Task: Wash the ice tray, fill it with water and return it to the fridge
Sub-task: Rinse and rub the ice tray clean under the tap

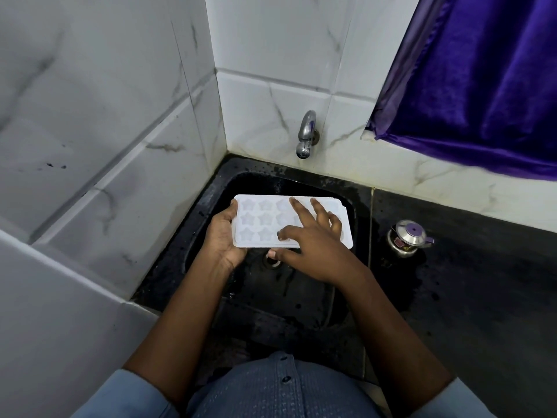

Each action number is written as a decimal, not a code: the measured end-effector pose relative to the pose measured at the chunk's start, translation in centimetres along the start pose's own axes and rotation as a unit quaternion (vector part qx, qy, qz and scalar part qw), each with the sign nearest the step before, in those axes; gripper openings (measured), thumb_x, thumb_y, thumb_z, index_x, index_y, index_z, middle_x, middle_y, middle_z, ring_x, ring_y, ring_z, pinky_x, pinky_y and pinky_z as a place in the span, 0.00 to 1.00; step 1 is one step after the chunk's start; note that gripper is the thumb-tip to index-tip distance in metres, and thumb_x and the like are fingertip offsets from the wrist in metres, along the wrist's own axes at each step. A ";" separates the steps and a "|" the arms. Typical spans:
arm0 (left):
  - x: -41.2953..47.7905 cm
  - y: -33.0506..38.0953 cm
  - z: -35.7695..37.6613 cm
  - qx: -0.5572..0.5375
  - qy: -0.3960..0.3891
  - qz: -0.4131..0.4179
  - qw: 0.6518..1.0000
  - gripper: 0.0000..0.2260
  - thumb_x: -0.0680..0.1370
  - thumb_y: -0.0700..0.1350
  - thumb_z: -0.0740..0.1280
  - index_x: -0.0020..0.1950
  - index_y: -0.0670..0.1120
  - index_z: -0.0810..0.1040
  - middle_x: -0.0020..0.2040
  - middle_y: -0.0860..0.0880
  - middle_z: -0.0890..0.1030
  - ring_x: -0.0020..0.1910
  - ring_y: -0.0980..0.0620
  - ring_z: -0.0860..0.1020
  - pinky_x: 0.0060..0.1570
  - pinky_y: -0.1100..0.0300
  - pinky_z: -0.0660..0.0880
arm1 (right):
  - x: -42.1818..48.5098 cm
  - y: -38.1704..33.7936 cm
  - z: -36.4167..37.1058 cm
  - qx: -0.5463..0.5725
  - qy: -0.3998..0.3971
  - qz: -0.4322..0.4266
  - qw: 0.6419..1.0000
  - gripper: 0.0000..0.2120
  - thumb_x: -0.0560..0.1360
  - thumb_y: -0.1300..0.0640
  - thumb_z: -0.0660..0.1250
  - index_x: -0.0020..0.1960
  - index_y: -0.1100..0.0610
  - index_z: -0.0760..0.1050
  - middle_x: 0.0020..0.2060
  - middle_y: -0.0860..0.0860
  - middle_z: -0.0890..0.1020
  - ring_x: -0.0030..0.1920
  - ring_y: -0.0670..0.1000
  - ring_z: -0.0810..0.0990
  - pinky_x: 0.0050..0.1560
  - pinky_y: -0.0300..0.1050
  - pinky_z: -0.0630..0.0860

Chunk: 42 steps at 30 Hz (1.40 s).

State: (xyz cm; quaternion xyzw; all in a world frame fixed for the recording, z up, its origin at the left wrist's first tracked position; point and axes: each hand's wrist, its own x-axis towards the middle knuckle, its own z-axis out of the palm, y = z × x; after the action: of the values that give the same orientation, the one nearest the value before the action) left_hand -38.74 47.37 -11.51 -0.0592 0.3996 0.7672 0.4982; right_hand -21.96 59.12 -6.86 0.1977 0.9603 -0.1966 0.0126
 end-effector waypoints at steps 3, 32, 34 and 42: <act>-0.1 0.0 -0.1 0.006 0.003 0.001 1.000 0.26 0.87 0.57 0.59 0.52 0.41 0.90 0.59 0.36 0.86 0.54 0.35 0.87 0.43 0.40 0.85 | -0.1 0.0 0.0 0.008 0.002 0.002 1.000 0.20 0.76 0.29 0.64 0.60 0.40 0.79 0.85 0.47 0.46 0.83 0.56 0.35 0.78 0.64 0.36; -0.4 0.4 -0.2 0.007 -0.001 0.003 1.000 0.24 0.87 0.56 0.59 0.69 0.38 0.80 0.62 0.35 0.85 0.56 0.35 0.86 0.44 0.41 0.85 | -0.9 -0.2 -0.6 0.046 0.062 0.014 0.997 0.20 0.77 0.28 0.62 0.57 0.41 0.78 0.85 0.45 0.48 0.83 0.52 0.37 0.77 0.59 0.37; -0.4 0.5 -0.2 0.004 0.001 0.005 1.000 0.24 0.87 0.56 0.59 0.67 0.38 0.80 0.61 0.35 0.85 0.54 0.35 0.87 0.42 0.42 0.85 | -1.2 0.7 -1.0 0.048 0.083 0.024 0.995 0.19 0.77 0.28 0.63 0.56 0.42 0.75 0.85 0.45 0.50 0.83 0.50 0.37 0.76 0.54 0.37; -0.4 0.4 -0.1 0.012 0.012 0.008 1.000 0.21 0.87 0.55 0.59 0.63 0.39 0.82 0.58 0.37 0.87 0.52 0.37 0.88 0.40 0.43 0.85 | -2.0 2.4 -1.0 0.027 0.064 0.036 0.997 0.21 0.76 0.26 0.62 0.53 0.41 0.81 0.85 0.41 0.48 0.83 0.52 0.36 0.76 0.58 0.38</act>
State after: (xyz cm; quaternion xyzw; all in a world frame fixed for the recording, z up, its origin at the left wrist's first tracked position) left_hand -38.90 47.01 -11.17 -0.0593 0.4151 0.7658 0.4876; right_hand -19.12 60.74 -6.63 0.2444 0.9458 -0.2088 -0.0466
